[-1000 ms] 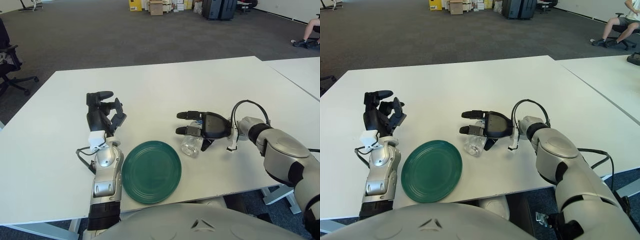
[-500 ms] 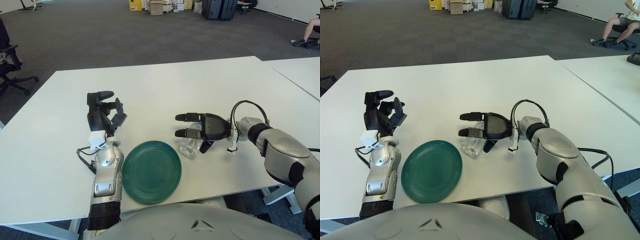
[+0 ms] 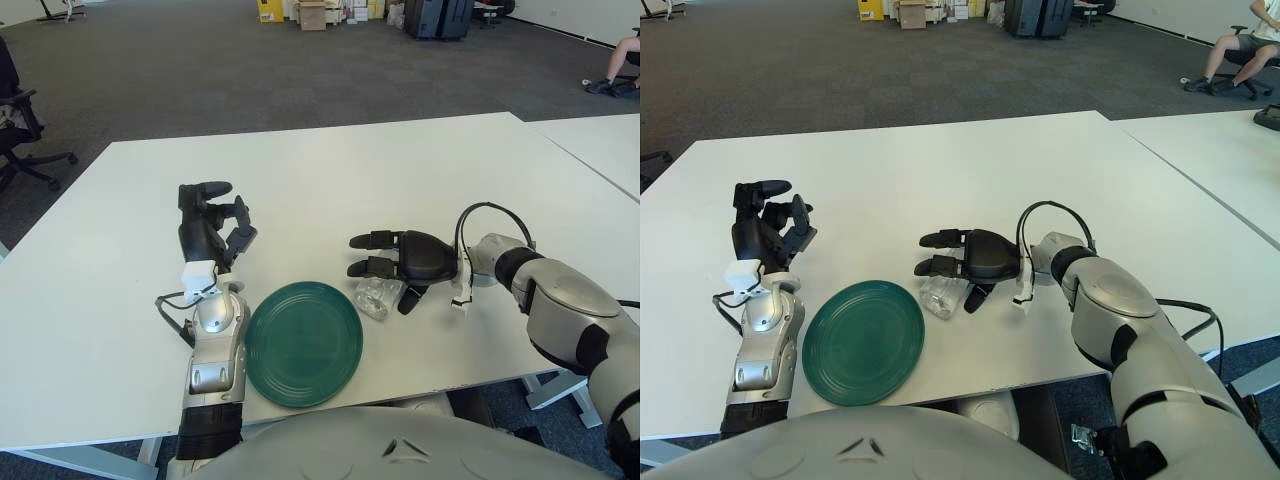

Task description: Put the bottle into the plate.

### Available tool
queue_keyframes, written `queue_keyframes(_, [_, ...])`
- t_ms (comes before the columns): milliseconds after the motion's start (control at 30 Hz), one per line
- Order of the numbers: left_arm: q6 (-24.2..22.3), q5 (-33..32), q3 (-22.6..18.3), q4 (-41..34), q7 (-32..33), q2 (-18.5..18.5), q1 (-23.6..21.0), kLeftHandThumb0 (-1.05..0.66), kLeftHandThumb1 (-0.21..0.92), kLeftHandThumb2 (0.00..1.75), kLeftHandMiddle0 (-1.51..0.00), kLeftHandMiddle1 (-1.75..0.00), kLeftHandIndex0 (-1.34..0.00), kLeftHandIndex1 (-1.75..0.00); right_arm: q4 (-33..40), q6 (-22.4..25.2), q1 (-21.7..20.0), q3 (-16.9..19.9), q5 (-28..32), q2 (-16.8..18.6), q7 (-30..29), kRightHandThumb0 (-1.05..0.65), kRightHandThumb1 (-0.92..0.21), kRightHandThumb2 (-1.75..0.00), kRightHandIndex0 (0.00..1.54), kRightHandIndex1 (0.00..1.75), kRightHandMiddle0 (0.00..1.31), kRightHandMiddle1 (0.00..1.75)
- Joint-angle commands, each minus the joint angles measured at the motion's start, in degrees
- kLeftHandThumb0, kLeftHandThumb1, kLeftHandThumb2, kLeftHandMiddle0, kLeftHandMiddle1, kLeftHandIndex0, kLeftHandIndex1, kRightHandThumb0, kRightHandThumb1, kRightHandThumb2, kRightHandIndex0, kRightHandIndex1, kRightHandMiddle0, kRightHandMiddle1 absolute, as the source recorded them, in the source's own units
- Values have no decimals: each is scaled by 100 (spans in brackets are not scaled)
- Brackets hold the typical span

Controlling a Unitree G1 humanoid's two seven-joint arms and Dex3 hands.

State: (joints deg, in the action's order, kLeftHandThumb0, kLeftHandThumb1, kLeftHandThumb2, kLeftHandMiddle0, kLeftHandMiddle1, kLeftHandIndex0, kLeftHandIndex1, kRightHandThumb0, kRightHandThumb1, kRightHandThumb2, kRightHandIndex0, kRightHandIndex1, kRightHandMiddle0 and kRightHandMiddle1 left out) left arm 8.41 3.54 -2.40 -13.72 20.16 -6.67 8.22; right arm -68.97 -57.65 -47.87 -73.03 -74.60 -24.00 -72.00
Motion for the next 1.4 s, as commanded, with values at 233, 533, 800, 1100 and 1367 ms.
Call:
queue_keyframes(233, [30, 18, 10, -16, 64, -192, -45, -39, 70, 82, -45, -161, -33, -175, -37, -381, 279, 615, 654, 11, 1422, -59, -64, -59, 45, 4, 0, 90])
queue_keyframes(533, [-5, 4, -6, -2, 52, -166, -66, -39, 69, 83, -45, -159, -34, -175, 31, -463, 449, 1069, 1055, 18, 2108, -65, -62, -59, 43, 3, 0, 87])
queue_keyframes(800, [34, -18, -24, 39, 5, -119, -83, -39, 70, 82, -44, -160, -33, -175, 102, -459, 549, 1302, 1184, 29, 2399, -68, -63, -58, 42, 2, 0, 87])
queue_keyframes(1100, [78, -55, -48, 59, 3, -112, -106, -39, 72, 79, -43, -161, -32, -175, 222, -426, 597, 1374, 1127, 20, 2372, -69, -65, -57, 43, 2, 0, 88])
queue_keyframes(1367, [-24, -96, -57, 5, 38, -148, -110, -39, 73, 79, -44, -161, -31, -175, 301, -468, 628, 1387, 1085, -1, 2293, -67, -66, -56, 44, 2, 0, 89])
